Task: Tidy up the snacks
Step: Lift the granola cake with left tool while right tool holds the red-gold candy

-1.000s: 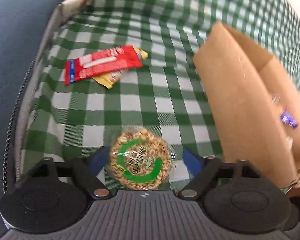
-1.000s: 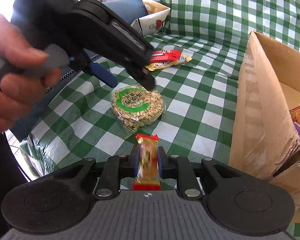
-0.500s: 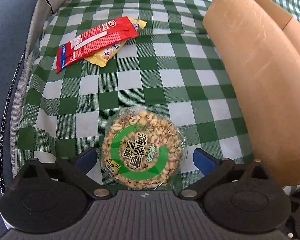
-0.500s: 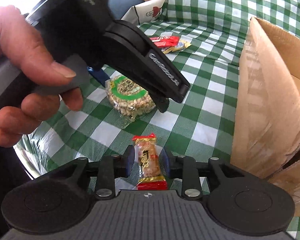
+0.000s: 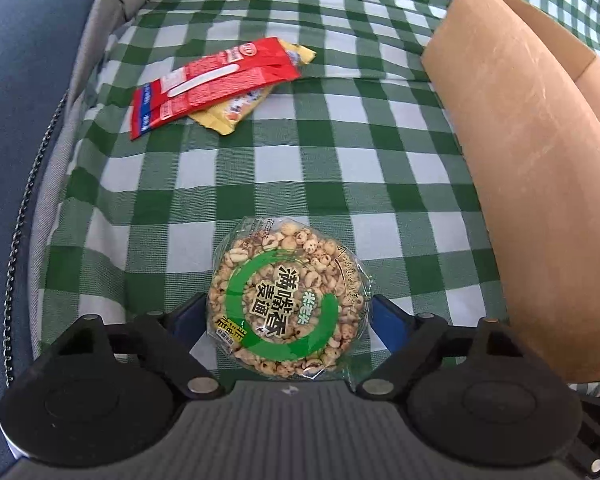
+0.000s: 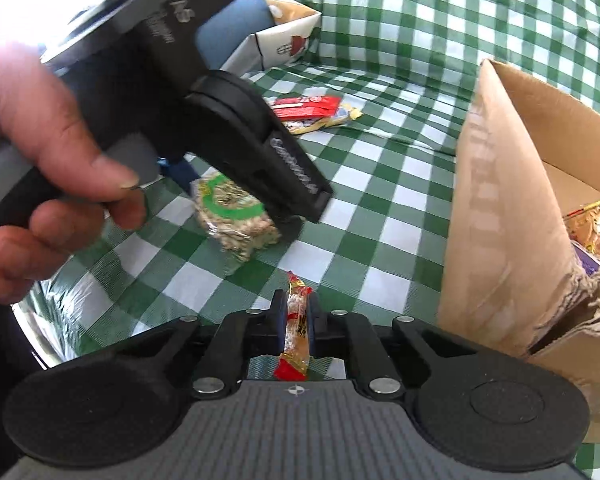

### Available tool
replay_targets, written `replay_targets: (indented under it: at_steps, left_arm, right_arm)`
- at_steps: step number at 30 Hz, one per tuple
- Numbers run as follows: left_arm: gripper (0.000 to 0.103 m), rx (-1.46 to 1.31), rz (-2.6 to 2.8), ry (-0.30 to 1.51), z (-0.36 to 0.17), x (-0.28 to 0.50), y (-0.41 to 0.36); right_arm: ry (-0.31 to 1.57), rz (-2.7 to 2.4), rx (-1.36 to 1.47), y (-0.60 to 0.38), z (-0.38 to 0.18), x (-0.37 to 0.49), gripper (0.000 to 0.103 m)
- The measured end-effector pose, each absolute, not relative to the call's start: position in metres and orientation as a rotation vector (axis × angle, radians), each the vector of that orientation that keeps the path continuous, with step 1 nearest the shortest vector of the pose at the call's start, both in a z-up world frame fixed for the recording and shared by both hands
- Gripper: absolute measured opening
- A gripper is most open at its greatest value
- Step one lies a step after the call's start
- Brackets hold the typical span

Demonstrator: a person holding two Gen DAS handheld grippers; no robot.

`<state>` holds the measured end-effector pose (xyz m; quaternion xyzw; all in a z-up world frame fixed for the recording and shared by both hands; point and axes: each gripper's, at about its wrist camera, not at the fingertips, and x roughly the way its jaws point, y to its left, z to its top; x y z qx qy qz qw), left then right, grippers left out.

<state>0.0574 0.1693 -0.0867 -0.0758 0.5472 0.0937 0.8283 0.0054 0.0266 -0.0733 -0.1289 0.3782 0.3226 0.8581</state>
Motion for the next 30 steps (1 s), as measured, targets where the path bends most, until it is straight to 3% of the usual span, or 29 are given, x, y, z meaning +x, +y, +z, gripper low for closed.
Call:
replay_targets:
  at_steps: [3,5,7,15,18,30]
  left_arm:
    - [0.089,-0.181,0.214,1.163,-0.0866,0.0573,0.1743]
    - [0.09,-0.187,0.221,1.168,-0.087,0.0578,0.1762]
    - [0.091,-0.189,0.224,1.167,-0.0867,0.058,0.177]
    - [0.091,-0.187,0.227,1.169,-0.0864,0.0581,0.1761]
    - [0.092,-0.187,0.226,1.169,-0.0867,0.0583,0.1761]
    - [0.095,-0.185,0.237,1.176,-0.0882,0.0582,0.1759]
  right_arm:
    - [0.818,0.689,-0.284,0.0277,-0.0759,0.0069,0.017]
    - [0.845,0.702,-0.287,0.0284,-0.078,0.0073,0.029]
    - [0.867,0.71,-0.285,0.0282,-0.0805,0.0078,0.03]
    - [0.874,0.715,-0.279,0.0258,-0.0825,0.0079,0.029]
    - [0.861,0.723,-0.276,0.0265,-0.0832,0.01,0.019]
    - [0.852,0.706,-0.293,0.0249,-0.0828,0.0098,0.019]
